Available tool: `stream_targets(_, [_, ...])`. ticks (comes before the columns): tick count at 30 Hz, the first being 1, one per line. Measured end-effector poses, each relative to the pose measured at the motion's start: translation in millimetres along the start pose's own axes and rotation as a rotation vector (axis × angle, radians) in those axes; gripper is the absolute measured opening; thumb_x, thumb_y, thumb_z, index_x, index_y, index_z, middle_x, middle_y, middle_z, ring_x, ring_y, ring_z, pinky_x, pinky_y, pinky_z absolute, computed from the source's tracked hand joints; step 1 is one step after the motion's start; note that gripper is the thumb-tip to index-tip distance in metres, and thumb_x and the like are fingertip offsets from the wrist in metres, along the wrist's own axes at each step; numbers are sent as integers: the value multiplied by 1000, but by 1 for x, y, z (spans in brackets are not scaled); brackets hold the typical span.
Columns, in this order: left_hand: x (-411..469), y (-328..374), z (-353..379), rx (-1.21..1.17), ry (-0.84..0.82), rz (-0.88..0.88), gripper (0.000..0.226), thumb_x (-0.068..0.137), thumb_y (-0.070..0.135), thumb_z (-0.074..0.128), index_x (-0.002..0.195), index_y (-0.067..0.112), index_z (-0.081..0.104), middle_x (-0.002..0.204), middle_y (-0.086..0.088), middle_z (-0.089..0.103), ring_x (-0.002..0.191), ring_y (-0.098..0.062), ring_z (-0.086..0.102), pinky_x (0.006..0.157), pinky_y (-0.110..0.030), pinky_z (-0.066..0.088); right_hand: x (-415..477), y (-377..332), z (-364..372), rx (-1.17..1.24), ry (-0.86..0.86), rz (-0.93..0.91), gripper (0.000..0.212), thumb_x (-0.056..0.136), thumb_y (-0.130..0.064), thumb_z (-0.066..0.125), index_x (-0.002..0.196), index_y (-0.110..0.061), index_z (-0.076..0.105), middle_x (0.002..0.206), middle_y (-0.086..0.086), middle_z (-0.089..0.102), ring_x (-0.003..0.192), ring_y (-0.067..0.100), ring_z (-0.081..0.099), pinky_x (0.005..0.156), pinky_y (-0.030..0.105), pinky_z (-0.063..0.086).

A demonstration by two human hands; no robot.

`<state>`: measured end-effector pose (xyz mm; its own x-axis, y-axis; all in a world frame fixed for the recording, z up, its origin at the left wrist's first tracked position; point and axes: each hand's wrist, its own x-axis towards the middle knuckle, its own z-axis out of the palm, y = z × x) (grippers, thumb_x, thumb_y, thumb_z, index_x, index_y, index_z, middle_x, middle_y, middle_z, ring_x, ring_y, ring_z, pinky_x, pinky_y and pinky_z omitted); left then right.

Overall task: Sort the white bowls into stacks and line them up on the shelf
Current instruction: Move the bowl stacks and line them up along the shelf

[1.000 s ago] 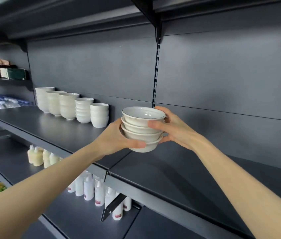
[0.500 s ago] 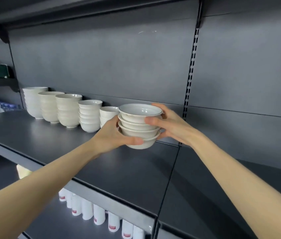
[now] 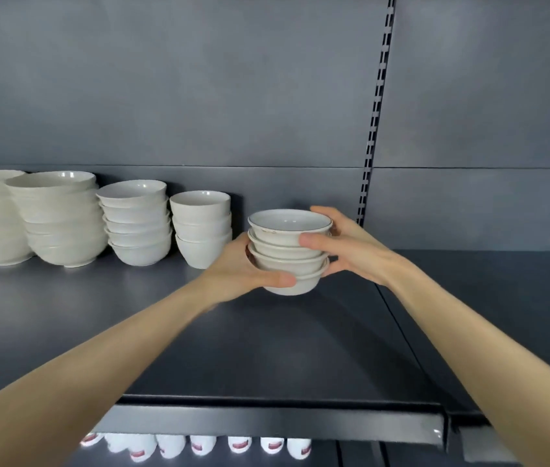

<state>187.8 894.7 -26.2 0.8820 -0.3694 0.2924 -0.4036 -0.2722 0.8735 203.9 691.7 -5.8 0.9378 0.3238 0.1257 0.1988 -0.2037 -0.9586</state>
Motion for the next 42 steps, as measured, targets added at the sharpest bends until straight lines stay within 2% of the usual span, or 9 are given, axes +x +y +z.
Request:
stream_targets(5, [20, -33, -18, -31, -42, -48, 70, 66, 9, 86, 126, 27, 54, 115, 14, 69, 109, -5, 63, 94, -32, 52, 18, 9, 12, -15, 35, 42, 80, 68, -37, 76, 137, -28, 36, 121, -10, 58, 109, 7, 61, 81, 41, 59])
stream_targets(7, [27, -44, -23, -35, -40, -46, 73, 65, 9, 86, 128, 27, 53, 117, 13, 68, 110, -5, 63, 95, -34, 52, 29, 12, 14, -18, 36, 51, 75, 74, -31, 75, 137, -29, 34, 120, -13, 57, 107, 4, 61, 79, 38, 59])
stream_targets(13, [42, -62, -31, -60, -31, -23, 68, 67, -1, 82, 121, 30, 56, 112, 16, 70, 106, -1, 64, 85, -20, 53, 55, 25, 18, -19, 33, 51, 90, 60, -35, 78, 139, -29, 34, 118, -14, 59, 106, 5, 62, 77, 34, 59])
stream_targets(19, [51, -75, -40, -54, -51, -1, 63, 66, -4, 82, 109, 35, 59, 101, 26, 70, 98, 6, 65, 77, -13, 50, 69, 30, 26, -20, 45, 55, 75, 58, -30, 79, 122, -38, 40, 114, -16, 61, 102, 3, 65, 76, 33, 59])
stream_targets(27, [61, -89, -56, -36, -73, 49, 66, 65, -2, 84, 102, 41, 51, 91, 40, 65, 92, 20, 58, 72, -1, 44, 85, 37, 37, -34, 137, 81, 108, 54, -33, 87, 146, -27, 29, 131, -7, 56, 114, 12, 62, 87, 41, 57])
stream_targets(30, [60, -97, -55, -72, -43, 56, 69, 65, 0, 85, 109, 38, 48, 95, 32, 63, 90, 25, 55, 71, 1, 42, 85, 37, 39, -36, 150, 95, 112, 54, -32, 86, 148, -26, 27, 133, -5, 55, 114, 13, 62, 90, 44, 55])
stream_targets(34, [58, -107, -52, -60, -13, 25, 88, 55, 31, 90, 131, 31, 45, 118, 22, 62, 108, 10, 57, 89, -17, 48, 84, 36, 37, -82, 166, 98, 104, 61, -25, 82, 149, -24, 26, 130, -8, 57, 110, 9, 64, 89, 38, 56])
stream_targets(37, [55, -108, -47, -42, 43, 13, 91, 48, 47, 87, 129, 32, 48, 120, 20, 63, 110, 4, 58, 95, -28, 50, 83, 34, 36, -112, 161, 89, 104, 63, -24, 87, 148, -22, 28, 127, -10, 57, 108, 7, 64, 82, 29, 58])
stream_targets(42, [52, -109, -38, -26, 136, -27, 77, 47, 53, 84, 116, 27, 61, 109, 16, 69, 102, 0, 63, 92, -32, 53, 81, 39, 36, -73, 185, 37, 72, 76, -17, 76, 138, -25, 41, 119, -17, 61, 104, 0, 64, 73, 20, 56])
